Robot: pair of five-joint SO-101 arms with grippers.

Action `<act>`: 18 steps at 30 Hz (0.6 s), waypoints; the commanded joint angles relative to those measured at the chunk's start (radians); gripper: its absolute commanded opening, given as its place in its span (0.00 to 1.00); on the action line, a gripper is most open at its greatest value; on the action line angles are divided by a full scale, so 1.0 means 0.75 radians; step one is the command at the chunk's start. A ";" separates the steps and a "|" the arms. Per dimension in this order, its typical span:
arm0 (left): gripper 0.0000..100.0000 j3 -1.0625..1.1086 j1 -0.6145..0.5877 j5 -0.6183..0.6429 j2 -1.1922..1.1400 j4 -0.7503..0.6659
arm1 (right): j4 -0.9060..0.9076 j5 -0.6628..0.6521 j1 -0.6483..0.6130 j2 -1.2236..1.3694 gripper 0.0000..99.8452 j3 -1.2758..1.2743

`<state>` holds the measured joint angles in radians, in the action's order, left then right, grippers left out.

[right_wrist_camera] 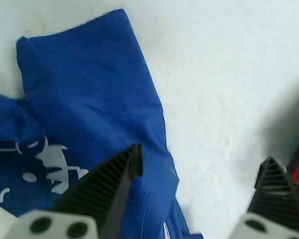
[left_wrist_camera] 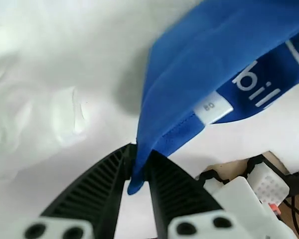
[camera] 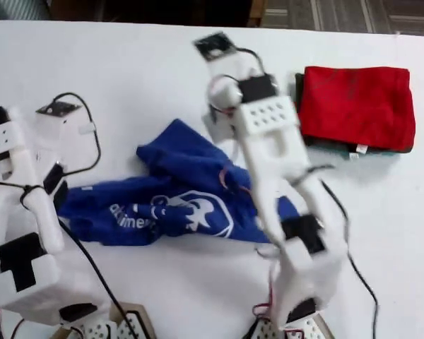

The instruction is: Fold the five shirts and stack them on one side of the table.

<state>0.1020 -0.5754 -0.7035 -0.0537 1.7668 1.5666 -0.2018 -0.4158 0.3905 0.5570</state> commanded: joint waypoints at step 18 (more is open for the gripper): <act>0.03 -0.003 -0.025 0.000 0.018 0.014 | 0.044 -0.004 -0.161 1.075 0.36 1.203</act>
<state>0.1020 -0.5815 -0.7035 -0.0537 1.7668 1.5988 -0.2018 -0.5278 1.1991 1.4116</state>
